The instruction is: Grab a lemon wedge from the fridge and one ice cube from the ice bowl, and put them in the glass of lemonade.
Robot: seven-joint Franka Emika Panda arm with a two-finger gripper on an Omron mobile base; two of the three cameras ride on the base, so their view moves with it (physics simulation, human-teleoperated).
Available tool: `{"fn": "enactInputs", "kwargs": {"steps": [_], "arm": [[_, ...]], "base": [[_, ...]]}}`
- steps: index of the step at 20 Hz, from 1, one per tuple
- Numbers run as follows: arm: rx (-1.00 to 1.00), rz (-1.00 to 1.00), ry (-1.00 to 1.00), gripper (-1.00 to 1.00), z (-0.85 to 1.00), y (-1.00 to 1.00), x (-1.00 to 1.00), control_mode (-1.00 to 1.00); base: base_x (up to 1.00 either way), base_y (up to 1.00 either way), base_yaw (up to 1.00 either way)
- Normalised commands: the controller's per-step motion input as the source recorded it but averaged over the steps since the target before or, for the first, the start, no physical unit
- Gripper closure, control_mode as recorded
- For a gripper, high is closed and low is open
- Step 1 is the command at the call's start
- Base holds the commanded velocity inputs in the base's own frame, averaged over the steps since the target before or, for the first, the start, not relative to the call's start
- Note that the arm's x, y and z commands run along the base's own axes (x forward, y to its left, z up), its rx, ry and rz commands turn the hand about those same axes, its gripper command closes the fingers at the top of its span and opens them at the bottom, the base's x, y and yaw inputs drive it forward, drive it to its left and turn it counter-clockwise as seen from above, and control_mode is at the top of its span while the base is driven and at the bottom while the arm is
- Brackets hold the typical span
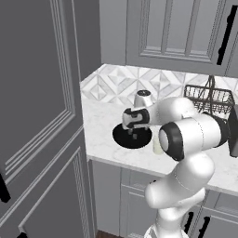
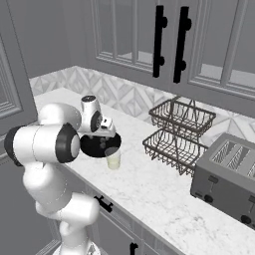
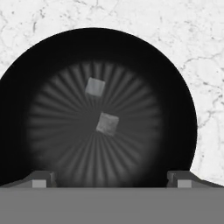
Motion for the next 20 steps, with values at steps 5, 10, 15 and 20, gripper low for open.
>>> {"fn": "enactInputs", "kwargs": {"steps": [5,10,15,20], "arm": [[0.00,-0.02,0.05,-1.00,-0.36,0.00,0.40,-1.00],[0.00,-0.02,0.07,-1.00,-0.33,0.08,0.42,-1.00],[0.00,-0.03,0.08,-1.00,-0.27,0.10,0.41,-1.00],[0.00,-0.03,0.06,-1.00,-0.23,0.00,0.28,-1.00]], "base": [[0.00,0.00,0.00],[0.00,0.00,0.00],[0.00,0.00,0.00],[0.00,0.00,0.00]]}}
